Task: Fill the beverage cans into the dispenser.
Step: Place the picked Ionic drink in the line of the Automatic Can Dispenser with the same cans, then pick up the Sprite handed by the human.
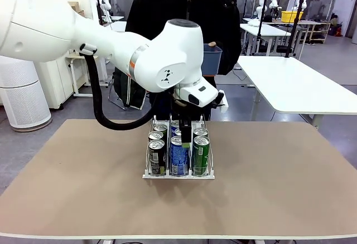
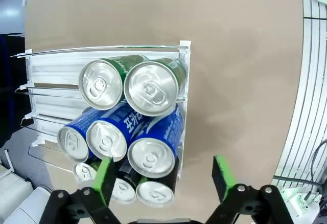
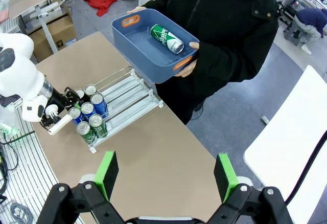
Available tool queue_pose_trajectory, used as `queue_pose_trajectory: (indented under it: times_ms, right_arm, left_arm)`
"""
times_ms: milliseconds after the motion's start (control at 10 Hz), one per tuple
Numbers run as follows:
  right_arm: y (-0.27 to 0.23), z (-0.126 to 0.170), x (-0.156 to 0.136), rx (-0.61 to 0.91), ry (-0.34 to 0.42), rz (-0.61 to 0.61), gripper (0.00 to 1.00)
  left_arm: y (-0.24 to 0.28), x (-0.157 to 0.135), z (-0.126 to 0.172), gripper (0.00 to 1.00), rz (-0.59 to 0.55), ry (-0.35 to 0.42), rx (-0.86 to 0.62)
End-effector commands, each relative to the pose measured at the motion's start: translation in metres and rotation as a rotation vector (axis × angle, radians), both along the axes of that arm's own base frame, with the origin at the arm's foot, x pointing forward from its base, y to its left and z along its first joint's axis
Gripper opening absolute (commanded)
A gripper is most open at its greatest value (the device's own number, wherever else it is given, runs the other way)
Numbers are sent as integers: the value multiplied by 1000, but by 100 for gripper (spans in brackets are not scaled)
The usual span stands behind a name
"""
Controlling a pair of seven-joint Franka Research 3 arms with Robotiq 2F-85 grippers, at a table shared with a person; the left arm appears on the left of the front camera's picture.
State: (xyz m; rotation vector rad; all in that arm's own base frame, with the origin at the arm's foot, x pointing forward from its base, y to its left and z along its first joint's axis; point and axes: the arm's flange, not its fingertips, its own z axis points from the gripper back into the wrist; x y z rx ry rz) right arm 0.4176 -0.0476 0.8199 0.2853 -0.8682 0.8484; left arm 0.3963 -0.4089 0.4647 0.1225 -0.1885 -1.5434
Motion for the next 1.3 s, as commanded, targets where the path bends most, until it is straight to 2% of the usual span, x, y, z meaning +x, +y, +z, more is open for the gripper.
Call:
queue_pose_trajectory:
  times_ms: [0, 300, 400, 800, 900, 1000, 1200]
  right_arm:
    - [0, -1, 0, 1, -2, -3, 100]
    - [0, -1, 0, 1, -2, -3, 100]
    - [0, -1, 0, 1, -2, -3, 100]
    - [0, -1, 0, 1, -2, -3, 100]
    - [0, -1, 0, 1, -2, -3, 100]
    - [0, -1, 0, 1, -2, -3, 100]
    - [0, -1, 0, 1, -2, -3, 100]
  left_arm:
    - [7, -15, 2, 100, 2, 31, -11]
    - [6, -23, 8, 100, 48, 14, -25]
    - [-1, -12, 11, 100, 9, 8, 0]
    - [-3, -13, 12, 100, 19, 8, -4]
    - [11, -13, 24, 100, -3, 2, 15]
    - [31, -18, 48, 100, -16, 22, -49]
    - [86, -30, 112, 100, 26, 0, -125]
